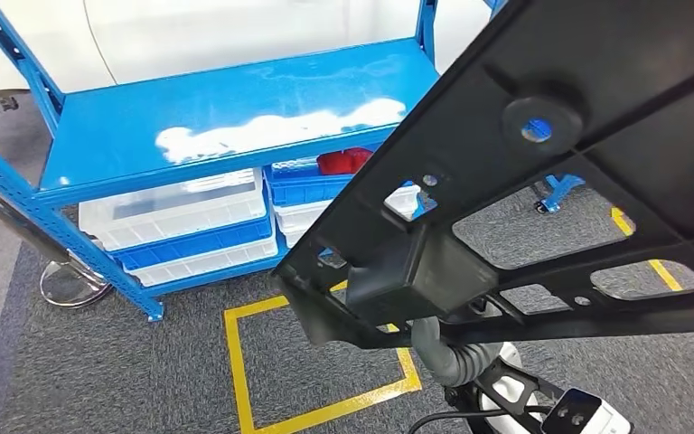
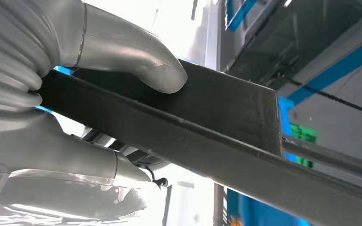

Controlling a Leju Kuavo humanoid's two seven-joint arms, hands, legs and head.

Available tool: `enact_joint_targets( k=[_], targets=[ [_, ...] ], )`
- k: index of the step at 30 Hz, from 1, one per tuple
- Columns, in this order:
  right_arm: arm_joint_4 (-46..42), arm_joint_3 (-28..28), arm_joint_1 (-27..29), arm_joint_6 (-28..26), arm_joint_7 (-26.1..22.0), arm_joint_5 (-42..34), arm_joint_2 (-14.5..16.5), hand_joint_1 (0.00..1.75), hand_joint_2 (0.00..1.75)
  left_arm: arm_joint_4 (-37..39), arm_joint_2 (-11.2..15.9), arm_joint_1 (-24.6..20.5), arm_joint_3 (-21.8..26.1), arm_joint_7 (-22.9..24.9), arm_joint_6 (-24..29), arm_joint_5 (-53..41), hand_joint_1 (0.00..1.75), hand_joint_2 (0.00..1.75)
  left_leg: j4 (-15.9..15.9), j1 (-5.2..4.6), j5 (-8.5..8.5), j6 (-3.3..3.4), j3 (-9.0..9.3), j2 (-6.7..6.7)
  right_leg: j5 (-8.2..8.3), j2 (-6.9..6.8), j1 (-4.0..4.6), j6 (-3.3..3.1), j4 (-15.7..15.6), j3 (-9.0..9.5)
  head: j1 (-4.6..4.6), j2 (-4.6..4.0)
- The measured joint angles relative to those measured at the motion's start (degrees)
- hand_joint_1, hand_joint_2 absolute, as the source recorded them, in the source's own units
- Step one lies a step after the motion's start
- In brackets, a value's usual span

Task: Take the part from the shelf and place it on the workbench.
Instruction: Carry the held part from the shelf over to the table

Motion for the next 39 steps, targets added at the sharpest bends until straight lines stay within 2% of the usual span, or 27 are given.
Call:
enact_joint_targets(
  k=[1,2,4,6,8,9,10,11,12,13,15,16,17,19,20,22,23,24,25,26,27,29,31,33,35,37,39],
  targets=[
    [-0.07,0.42,-0.76,-0.74,0.0,0.0,-0.39,1.75,1.75,0.0,0.01,-0.09,-0.26,-0.06,-0.46,-0.11,0.0,1.75,-1.73,-0.01,0.28,0.17,0.7,-0.92,0.15,0.54,-0.04,0.35,0.16,-0.34,0.02,0.0],
    [-0.11,0.81,-1.38,-1.21,0.0,-0.03,-0.82,1.75,1.75,0.0,0.01,-0.2,-0.5,-0.01,-0.93,-0.22,0.0,1.75,-2.27,-0.07,0.12,0.35,0.83,-1.15,0.36,1.11,-0.1,0.77,0.22,-0.68,0.02,0.0],
    [-0.27,1.49,-2.25,-1.81,0.0,-0.1,-1.7,1.75,1.75,-0.01,-0.08,-0.53,-0.98,0.32,-1.87,-0.61,0.0,1.75,-2.58,0.05,0.5,0.89,0.75,0.03,0.67,1.76,-0.16,1.57,0.26,-1.18,0.03,0.0],
    [-0.43,2.28,-3.2,-2.28,0.0,0.05,-2.57,1.75,1.75,-0.02,-0.16,-0.76,-1.59,0.69,-2.66,-0.93,0.0,1.75,-2.94,0.3,0.98,1.61,0.66,1.52,-1.01,-0.1,0.0,2.16,2.72,-2.51,0.4,0.0],
    [-0.5,3.14,-3.97,-2.76,0.0,0.39,-3.26,1.75,1.75,-0.02,-0.16,-0.76,-2.05,1.0,-3.21,-1.04,0.0,1.75,-3.01,0.18,1.16,1.98,0.42,3.04,-4.87,-2.76,-0.15,2.61,9.66,-5.7,0.78,0.0],
    [-0.5,3.55,-4.13,-2.96,0.0,0.63,-3.57,1.75,1.75,-0.02,-0.15,-0.73,-2.24,1.13,-3.37,-1.08,0.0,1.75,-2.98,0.09,1.18,2.02,0.29,3.79,-6.5,-3.35,-0.28,2.82,13.58,-7.44,0.8,0.0],
    [-0.55,3.97,-4.2,-3.09,-0.01,0.88,-3.89,1.75,1.75,-0.02,-0.16,-0.73,-2.48,1.26,-3.45,-1.1,0.0,1.75,-2.94,0.04,1.19,2.03,0.19,4.52,-7.24,-3.62,-0.37,2.95,16.15,-8.51,0.82,0.0],
    [-0.67,4.41,-4.24,-3.09,0.0,1.13,-4.25,1.75,1.75,-0.02,-0.19,-0.77,-2.76,1.41,-3.47,-1.13,0.0,1.75,-2.91,0.01,1.19,2.02,0.13,5.23,-6.91,-3.78,-0.42,2.99,16.63,-8.5,0.83,0.0],
    [-0.85,4.82,-4.33,-2.99,0.0,1.33,-4.56,1.75,1.75,-0.02,-0.25,-0.83,-3.0,1.61,-3.5,-1.12,0.0,1.75,-2.87,-0.01,1.17,2.0,0.13,5.91,-5.6,-4.02,-0.44,2.93,14.66,-7.27,0.83,0.0],
    [-1.09,5.2,-4.46,-2.83,0.01,1.46,-4.83,1.75,1.75,-0.02,-0.36,-0.91,-3.17,1.85,-3.51,-1.09,0.0,1.75,-2.86,-0.06,1.14,1.95,0.18,6.48,-3.77,-4.65,-0.39,2.74,10.79,-5.03,0.84,0.0],
    [-1.61,5.8,-4.83,-2.28,0.01,1.56,-5.18,1.75,1.75,-0.02,-0.69,-1.02,-3.3,2.39,-3.52,-1.01,0.0,1.75,-2.83,-0.31,1.04,1.67,0.3,7.47,-1.41,-7.31,0.11,1.9,2.76,-0.7,0.79,0.0],
    [-1.79,6.01,-5.01,-1.91,0.01,1.47,-5.28,1.75,1.75,-0.02,-0.87,-1.04,-3.31,2.69,-3.52,-0.94,0.0,1.75,-2.82,-0.43,0.99,1.41,0.35,7.91,-1.0,-8.22,0.41,1.45,0.53,0.39,0.79,0.0],
    [-1.91,6.16,-5.15,-1.39,0.01,1.27,-5.38,1.75,1.75,-0.02,-1.03,-1.06,-3.32,3.02,-3.52,-0.81,0.0,1.75,-2.84,-0.53,0.96,1.12,0.39,8.39,-1.06,-8.58,0.66,1.05,-0.3,0.63,0.76,0.0],
    [-1.97,6.35,-5.37,-0.14,0.02,0.59,-5.53,1.75,1.75,-0.02,-1.43,-1.14,-3.32,3.79,-3.55,-0.42,0.0,1.75,-2.86,-0.57,0.85,0.5,0.44,9.26,-0.67,-7.3,0.58,0.43,-0.49,0.37,0.78,0.0],
    [-1.95,6.4,-5.55,0.53,0.03,0.2,-5.61,1.75,1.75,-0.02,-1.63,-1.18,-3.31,4.13,-3.58,-0.16,0.0,1.75,-2.48,-0.52,0.43,0.23,0.34,8.8,-0.42,-6.71,0.38,0.1,-0.72,0.33,0.76,0.0],
    [-1.83,6.49,-6.17,1.58,0.07,-0.34,-5.65,1.75,1.75,-0.02,-2.02,-1.17,-3.3,4.63,-3.63,0.31,0.0,1.75,1.26,-0.32,-2.24,-0.2,-1.18,6.25,0.1,-5.55,-0.03,-0.47,-1.14,0.32,0.68,0.0],
    [-1.72,6.51,-6.45,1.92,0.09,-0.54,-5.65,1.75,1.75,-0.02,-2.2,-1.07,-3.3,4.76,-3.65,0.54,0.0,1.75,5.01,-0.22,-4.33,-0.33,-2.74,4.8,0.21,-4.94,0.01,-0.63,-1.16,0.22,0.66,0.0],
    [-1.56,6.52,-6.62,2.21,0.1,-0.73,-5.65,1.75,1.75,-0.02,-2.38,-0.96,-3.3,4.85,-3.67,0.8,0.0,1.75,9.29,-0.18,-6.32,-0.43,-4.58,4.02,0.27,-4.27,0.04,-0.72,-1.12,0.13,0.61,0.0],
    [-1.37,6.52,-6.67,2.57,0.09,-0.97,-5.66,1.75,1.75,-0.02,-2.54,-0.83,-3.28,4.89,-3.7,1.09,0.0,1.75,12.82,-0.16,-7.58,-0.51,-6.12,3.71,0.31,-3.51,0.08,-0.76,-1.06,0.08,0.6,0.0],
    [-1.14,6.51,-6.65,2.93,0.08,-1.21,-5.69,1.75,1.75,-0.02,-2.71,-0.68,-3.25,4.87,-3.72,1.34,0.0,1.75,14.61,-0.16,-7.74,-0.54,-6.92,3.61,0.32,-2.72,0.1,-0.77,-0.96,0.05,0.61,0.0],
    [-0.89,6.49,-6.59,3.44,0.07,-1.49,-5.72,1.75,1.75,-0.02,-2.86,-0.59,-3.21,4.84,-3.73,1.64,0.0,1.75,13.84,-0.14,-6.67,-0.5,-6.56,3.55,0.31,-1.92,0.1,-0.75,-0.83,0.04,0.6,0.0],
    [-0.5,6.41,-6.31,4.53,0.04,-2.07,-5.83,1.75,1.75,-0.02,-3.22,-0.5,-3.14,4.62,-3.71,2.13,0.0,1.75,6.3,0.0,-2.48,-0.28,-3.14,2.61,0.21,-0.39,0.03,-0.54,-0.46,0.04,0.6,0.0],
    [-0.29,6.23,-5.81,5.49,0.03,-2.6,-6.0,1.75,1.75,-0.02,-3.65,-0.43,-3.08,4.25,-3.55,2.51,0.0,1.75,-0.63,0.1,-0.04,-0.05,-0.03,0.53,0.15,0.87,0.04,0.01,-0.03,-0.28,0.62,-0.01],
    [-0.19,5.83,-5.02,6.02,0.03,-2.86,-6.24,1.75,1.75,-0.02,-4.21,-0.37,-3.06,3.9,-3.24,2.67,0.0,1.75,-2.17,-0.05,0.05,0.32,0.61,-0.24,0.34,1.87,-0.08,0.77,0.1,-0.74,0.63,-0.01],
    [-0.16,5.09,-3.72,6.21,0.02,-3.0,-6.56,1.75,1.75,-0.02,-4.9,-0.37,-3.05,3.64,-2.86,2.91,0.0,1.75,-2.42,-0.02,0.44,0.99,0.63,0.74,0.55,2.53,-0.2,1.49,0.02,-0.96,0.63,0.0],
    [-0.3,4.16,-2.31,6.29,0.01,-3.08,-6.93,1.75,1.75,-0.02,-5.34,-0.35,-2.94,3.45,-2.23,3.41,0.0,1.75,-2.83,0.19,0.81,1.76,0.67,1.93,-0.87,0.77,-0.02,2.05,2.07,-2.0,0.92,-0.01],
    [-0.46,3.31,-0.91,6.41,0.01,-3.17,-7.15,1.75,1.75,-0.02,-5.44,-0.11,-2.66,3.18,-1.36,4.15,0.0,1.75,-2.96,0.07,0.87,2.23,0.61,3.32,-4.56,-2.23,-0.07,2.53,8.95,-5.28,1.28,-0.01]
  ],
)
